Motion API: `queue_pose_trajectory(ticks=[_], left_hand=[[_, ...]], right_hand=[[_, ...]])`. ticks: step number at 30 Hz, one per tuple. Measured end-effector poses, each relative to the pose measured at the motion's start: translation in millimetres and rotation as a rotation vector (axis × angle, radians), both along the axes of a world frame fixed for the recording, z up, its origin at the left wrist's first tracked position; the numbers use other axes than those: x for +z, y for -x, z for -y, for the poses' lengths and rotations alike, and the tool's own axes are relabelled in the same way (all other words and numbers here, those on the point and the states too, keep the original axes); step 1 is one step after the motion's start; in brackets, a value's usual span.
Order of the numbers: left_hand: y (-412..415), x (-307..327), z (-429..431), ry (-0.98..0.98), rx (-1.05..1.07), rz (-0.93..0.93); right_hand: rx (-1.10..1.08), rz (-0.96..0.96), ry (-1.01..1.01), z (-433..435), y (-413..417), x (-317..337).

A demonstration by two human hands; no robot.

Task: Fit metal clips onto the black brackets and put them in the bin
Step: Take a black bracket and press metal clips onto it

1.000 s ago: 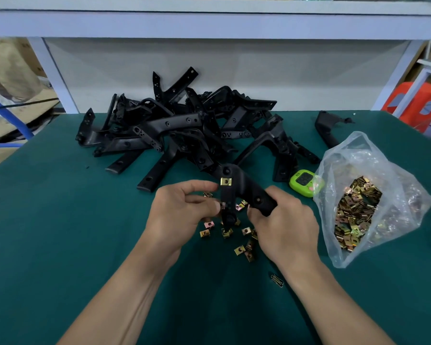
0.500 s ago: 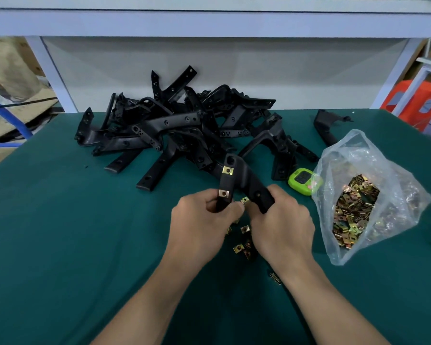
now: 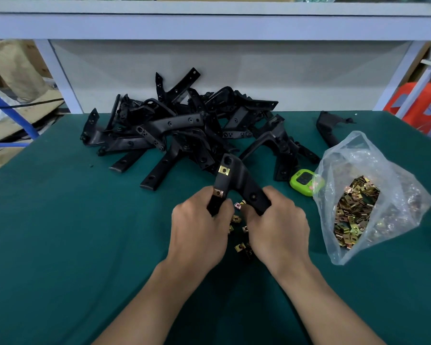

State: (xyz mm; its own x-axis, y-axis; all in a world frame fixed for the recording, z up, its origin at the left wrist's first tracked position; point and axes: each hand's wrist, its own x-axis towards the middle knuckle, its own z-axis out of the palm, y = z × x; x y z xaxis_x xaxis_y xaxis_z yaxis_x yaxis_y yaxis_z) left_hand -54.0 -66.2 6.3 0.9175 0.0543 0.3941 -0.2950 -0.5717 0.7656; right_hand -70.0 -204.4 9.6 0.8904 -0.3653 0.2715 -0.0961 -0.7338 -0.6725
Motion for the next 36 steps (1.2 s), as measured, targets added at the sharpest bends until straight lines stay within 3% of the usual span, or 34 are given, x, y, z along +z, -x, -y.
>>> queue_pose_trajectory(ticks=[4, 8, 14, 17, 22, 27, 30, 36], left_hand=[[9.9, 5.6, 3.3, 0.000, -0.027, -0.013], [8.4, 18.1, -4.3, 0.078, -0.032, 0.029], [21.6, 36.1, -1.3, -0.010, -0.053, 0.137], [29.4, 51.5, 18.2, 0.094, -0.169, 0.117], [43.9, 68.3, 69.8, 0.246, -0.282, -0.044], [68.1, 71.6, 148.7, 0.357, -0.397, -0.184], [100.6, 75.3, 209.0, 0.402, -0.577, -0.343], [143.9, 72.7, 302.5, 0.266, -0.883, -0.699]], right_hand=[[0.030, 0.022, 0.202, -1.1, 4.1, 3.7], [0.098, 0.057, 0.239, -4.3, 9.7, 9.6], [0.220, -0.023, -0.060, 7.8, 40.7, 23.0], [0.205, -0.034, -0.180, 34.0, 65.5, 39.7], [0.080, -0.027, -0.342, 81.6, 124.2, 65.4], [-0.066, 0.067, -0.827, 132.5, 191.5, 79.5], [-0.236, 0.170, -0.978, 166.1, 236.9, 78.1], [-0.572, 0.290, -1.080, 212.7, 302.4, 59.9]])
